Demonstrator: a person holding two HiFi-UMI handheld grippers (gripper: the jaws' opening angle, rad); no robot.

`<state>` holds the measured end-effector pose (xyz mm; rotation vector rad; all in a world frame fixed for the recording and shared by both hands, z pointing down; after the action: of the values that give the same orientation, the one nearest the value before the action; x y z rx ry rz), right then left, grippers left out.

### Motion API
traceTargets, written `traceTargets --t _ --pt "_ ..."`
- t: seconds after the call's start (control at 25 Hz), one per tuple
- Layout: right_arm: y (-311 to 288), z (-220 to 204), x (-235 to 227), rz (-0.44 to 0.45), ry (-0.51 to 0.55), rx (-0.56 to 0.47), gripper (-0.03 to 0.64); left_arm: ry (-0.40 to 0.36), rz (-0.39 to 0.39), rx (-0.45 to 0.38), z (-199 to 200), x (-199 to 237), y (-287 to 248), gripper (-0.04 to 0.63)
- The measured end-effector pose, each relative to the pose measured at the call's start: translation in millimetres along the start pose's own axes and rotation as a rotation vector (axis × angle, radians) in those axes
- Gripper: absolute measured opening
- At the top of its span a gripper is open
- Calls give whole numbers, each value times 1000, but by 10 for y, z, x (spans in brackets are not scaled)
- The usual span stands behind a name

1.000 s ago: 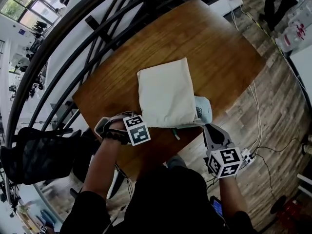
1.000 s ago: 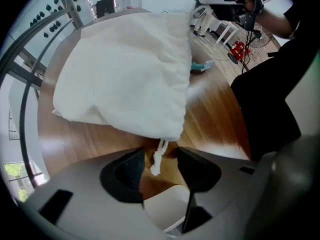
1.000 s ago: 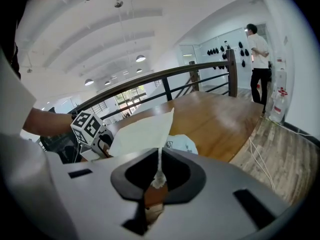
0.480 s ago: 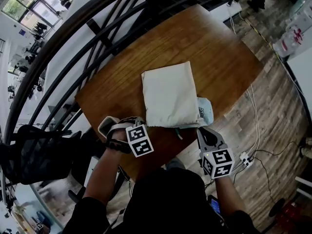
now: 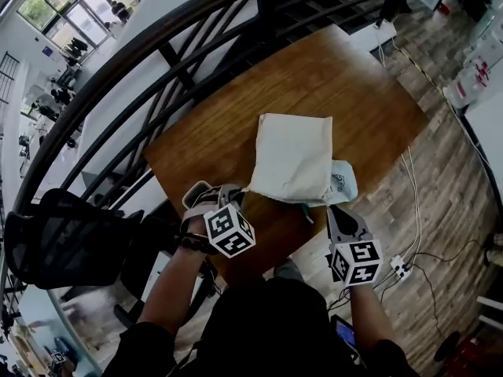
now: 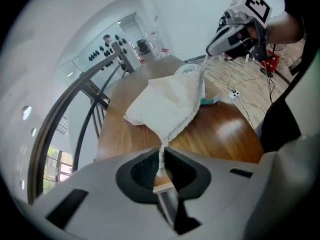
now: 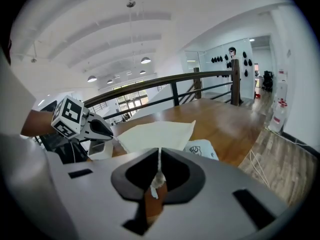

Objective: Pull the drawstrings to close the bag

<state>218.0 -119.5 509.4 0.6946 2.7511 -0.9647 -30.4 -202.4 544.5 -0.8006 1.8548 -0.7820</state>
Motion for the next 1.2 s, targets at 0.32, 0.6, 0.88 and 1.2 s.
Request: traceTargets --t 0.32,0.6,0.88,1.2 --pt "61 123 221 -27 69 -23 9 27 105 -118 -101 202 463 40" --pt "221 224 325 -97 172 -27 9 68 216 -160 -234 389 742 40" --pt "184 288 464 -127 226 -33 8 211 283 -233 -455 518 969 40" --pt "164 321 363 -224 388 17 6 244 350 -240 -738 599 1046 40"
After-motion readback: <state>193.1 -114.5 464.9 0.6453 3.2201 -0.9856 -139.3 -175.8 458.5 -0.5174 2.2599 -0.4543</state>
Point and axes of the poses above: the fingertips, and each gripper's own axes: y backward along the fingers, x to its left, z out of its top, the point moved 7 cm from there along y, backward along the fingers, and after that the axes turned 10 degrees about z, right-handed, at the moved point
